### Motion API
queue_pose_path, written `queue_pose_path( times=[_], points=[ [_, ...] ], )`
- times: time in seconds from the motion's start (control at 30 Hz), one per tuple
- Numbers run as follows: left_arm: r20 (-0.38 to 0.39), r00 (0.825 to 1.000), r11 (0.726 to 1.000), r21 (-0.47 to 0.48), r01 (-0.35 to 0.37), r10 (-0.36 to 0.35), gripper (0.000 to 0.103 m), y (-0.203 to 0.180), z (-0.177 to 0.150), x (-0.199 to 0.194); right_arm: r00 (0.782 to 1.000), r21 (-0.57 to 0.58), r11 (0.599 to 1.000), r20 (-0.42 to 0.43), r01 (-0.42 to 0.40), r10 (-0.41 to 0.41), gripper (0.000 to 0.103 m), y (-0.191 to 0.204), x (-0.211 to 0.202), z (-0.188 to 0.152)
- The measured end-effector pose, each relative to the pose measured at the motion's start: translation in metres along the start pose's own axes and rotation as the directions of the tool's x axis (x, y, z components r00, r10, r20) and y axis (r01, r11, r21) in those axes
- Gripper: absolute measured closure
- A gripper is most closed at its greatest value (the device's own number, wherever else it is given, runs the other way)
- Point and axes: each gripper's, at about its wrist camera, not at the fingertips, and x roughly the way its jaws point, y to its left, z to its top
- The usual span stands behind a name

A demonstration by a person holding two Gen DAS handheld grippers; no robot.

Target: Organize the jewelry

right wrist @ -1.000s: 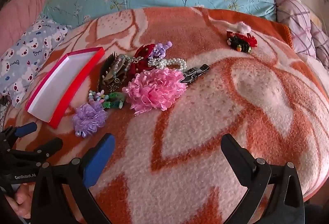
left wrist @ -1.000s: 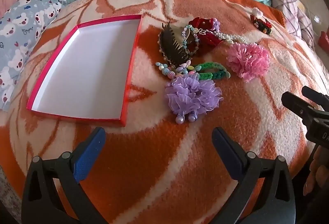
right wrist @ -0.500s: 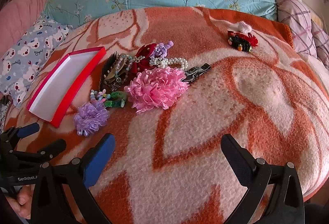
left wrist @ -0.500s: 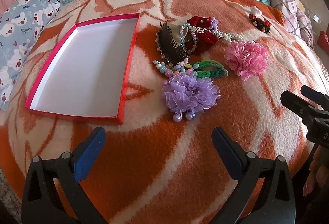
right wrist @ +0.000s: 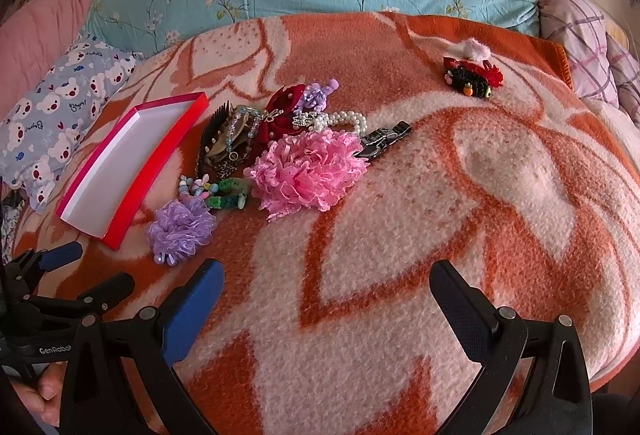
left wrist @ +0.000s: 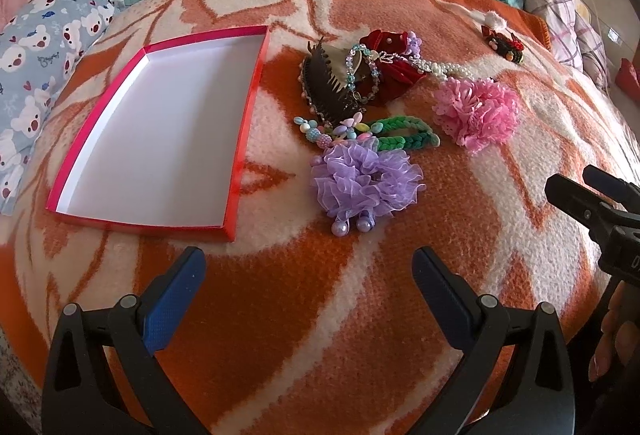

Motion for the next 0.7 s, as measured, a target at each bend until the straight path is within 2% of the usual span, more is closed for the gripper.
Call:
queue_pose_path(
  times=[0.7],
  points=[
    [-0.004, 1.0, 1.0, 0.002, 0.01, -0.01, 0.0, -0.002, 0.0022, -0.0005, 1.0, 0.017, 1.0, 0.0, -0.025, 0.025, 0.0, -0.0017, 0.0014, -0.0004]
  ],
)
